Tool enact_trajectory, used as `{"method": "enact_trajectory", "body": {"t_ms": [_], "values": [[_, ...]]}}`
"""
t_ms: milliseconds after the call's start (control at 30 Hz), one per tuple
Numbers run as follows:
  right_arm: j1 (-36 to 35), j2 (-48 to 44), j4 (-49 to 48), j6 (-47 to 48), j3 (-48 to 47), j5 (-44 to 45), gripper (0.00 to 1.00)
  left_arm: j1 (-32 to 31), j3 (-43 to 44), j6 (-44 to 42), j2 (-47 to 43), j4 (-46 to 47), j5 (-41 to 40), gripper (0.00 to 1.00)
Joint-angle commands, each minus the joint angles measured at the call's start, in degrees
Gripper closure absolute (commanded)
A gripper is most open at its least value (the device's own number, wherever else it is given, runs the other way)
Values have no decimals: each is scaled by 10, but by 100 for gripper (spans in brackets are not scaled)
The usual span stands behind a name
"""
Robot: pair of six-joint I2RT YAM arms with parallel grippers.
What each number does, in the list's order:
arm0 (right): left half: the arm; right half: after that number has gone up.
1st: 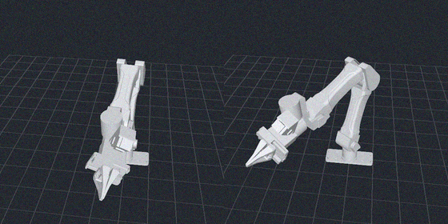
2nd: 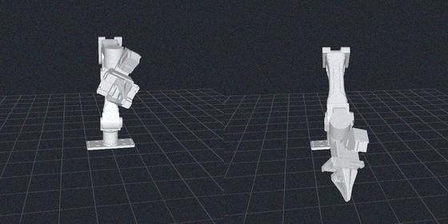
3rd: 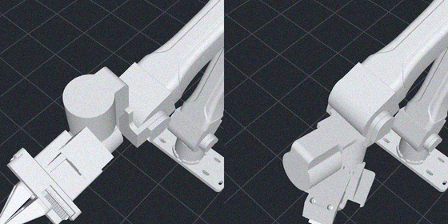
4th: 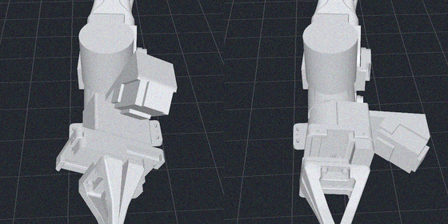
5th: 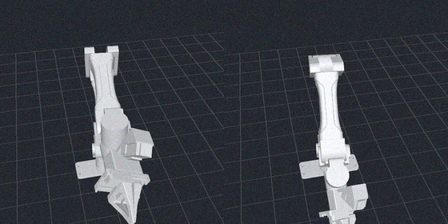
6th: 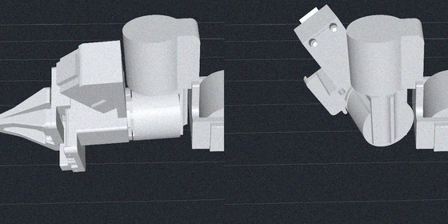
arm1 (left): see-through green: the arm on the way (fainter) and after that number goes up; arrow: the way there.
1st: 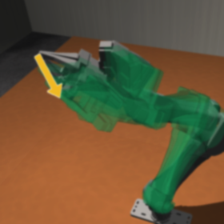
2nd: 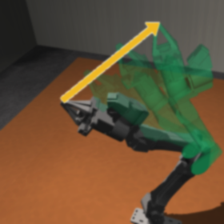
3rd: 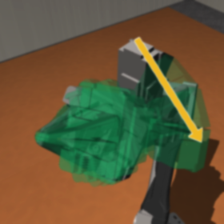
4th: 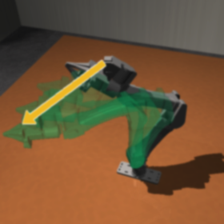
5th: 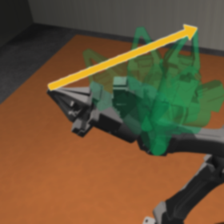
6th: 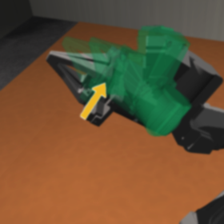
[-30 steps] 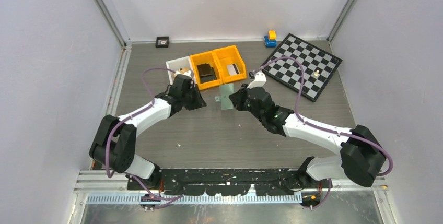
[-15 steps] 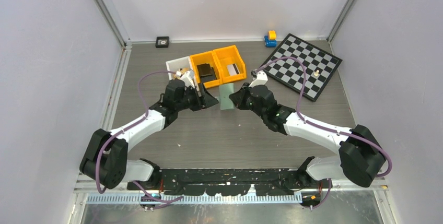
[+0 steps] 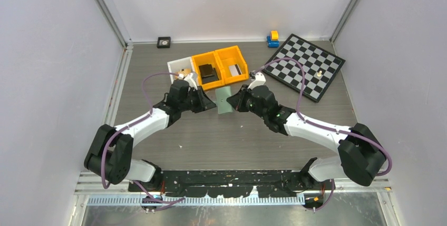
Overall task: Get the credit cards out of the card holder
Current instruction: Place the card holder at the center of the board.
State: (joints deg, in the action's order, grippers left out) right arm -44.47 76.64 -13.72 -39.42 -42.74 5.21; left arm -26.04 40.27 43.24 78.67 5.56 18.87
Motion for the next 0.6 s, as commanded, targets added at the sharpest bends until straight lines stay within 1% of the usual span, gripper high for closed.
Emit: {"method": "enact_trajectory", "body": {"t_ms": [0,333,400,433,500,533,567], "values": [[0,0,-54,-9,-8,-16,99,7,23,-2,1,-8,-14,79],[1,7,-66,-15,-9,-37,100,9,26,-6,0,-9,-11,69],[1,7,-64,-17,-9,-35,99,9,27,-9,-2,-19,-16,73],[1,8,-64,-17,-9,-34,99,9,26,-9,-3,-17,-17,78],[3,9,-64,-18,-8,-31,99,10,23,-9,-6,-12,-17,94],[4,11,-60,-19,-9,-28,98,9,23,-11,-8,-15,-17,99],[6,13,-53,-20,-11,-22,96,9,25,-13,-9,-21,-18,100]]}}
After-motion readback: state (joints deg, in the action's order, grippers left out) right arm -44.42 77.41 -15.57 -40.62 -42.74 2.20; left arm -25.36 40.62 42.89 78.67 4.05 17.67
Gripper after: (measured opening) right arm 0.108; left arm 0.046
